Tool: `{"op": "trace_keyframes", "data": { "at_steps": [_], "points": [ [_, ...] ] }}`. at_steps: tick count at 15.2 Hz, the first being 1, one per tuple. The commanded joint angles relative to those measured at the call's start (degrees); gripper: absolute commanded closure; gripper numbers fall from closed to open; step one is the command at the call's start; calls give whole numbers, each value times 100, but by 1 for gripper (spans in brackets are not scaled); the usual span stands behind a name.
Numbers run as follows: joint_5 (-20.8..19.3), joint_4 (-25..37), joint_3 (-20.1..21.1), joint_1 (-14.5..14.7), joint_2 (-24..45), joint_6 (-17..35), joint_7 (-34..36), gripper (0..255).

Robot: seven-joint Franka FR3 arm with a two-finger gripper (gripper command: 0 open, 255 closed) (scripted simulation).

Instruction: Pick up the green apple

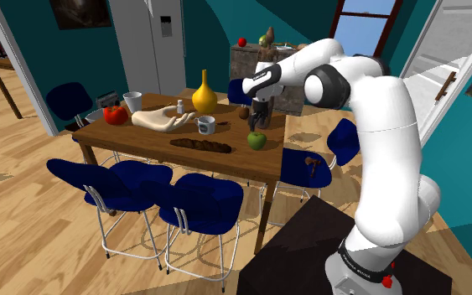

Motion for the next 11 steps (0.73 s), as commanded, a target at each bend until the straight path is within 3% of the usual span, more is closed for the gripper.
{"op": "trace_keyframes", "data": {
  "at_steps": [1, 4, 5, 11],
  "points": [
    [23, -49, 13, -11, 74, 124, -17, 0],
    [39, -85, 23, -17, 130, 215, -26, 0],
    [38, -95, 22, -15, 123, 218, -26, 255],
    [38, -90, 22, -15, 124, 214, -26, 255]
  ]
}}
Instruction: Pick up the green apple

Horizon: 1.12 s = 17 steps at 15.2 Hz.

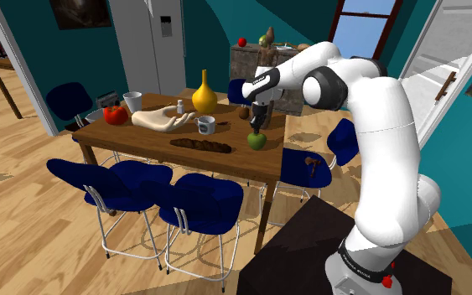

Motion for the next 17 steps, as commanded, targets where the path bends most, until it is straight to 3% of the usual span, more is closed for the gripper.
{"op": "trace_keyframes", "data": {
  "at_steps": [1, 17],
  "points": [
    [0, 0, 0, 0, 1, 0, 0, 255],
    [-127, 458, -78, 26, -409, -857, 73, 255]
  ]
}}
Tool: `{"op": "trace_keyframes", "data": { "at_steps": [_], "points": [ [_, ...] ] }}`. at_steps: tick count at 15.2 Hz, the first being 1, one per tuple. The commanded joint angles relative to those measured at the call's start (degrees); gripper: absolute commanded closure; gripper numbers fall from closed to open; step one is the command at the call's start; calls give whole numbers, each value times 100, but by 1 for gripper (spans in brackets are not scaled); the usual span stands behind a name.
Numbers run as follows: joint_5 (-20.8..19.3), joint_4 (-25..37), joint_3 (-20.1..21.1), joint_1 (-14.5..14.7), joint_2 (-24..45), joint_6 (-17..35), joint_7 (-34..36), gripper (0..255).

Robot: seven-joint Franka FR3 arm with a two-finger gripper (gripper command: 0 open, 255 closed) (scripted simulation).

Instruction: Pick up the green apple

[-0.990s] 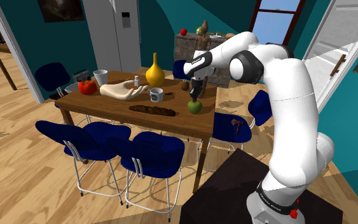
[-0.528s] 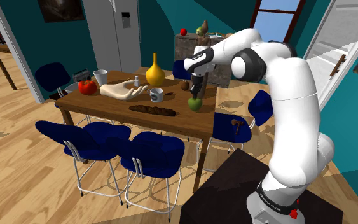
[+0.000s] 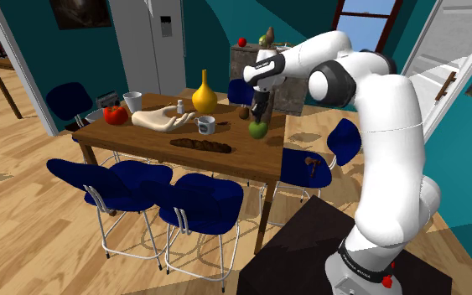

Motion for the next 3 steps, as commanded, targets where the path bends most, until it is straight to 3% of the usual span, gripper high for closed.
{"op": "trace_keyframes", "data": {
  "at_steps": [1, 3],
  "points": [
    [-16, 80, -10, -2, -53, -133, 4, 255],
    [-17, 86, -11, -2, -57, -143, 5, 255]
  ]
}}
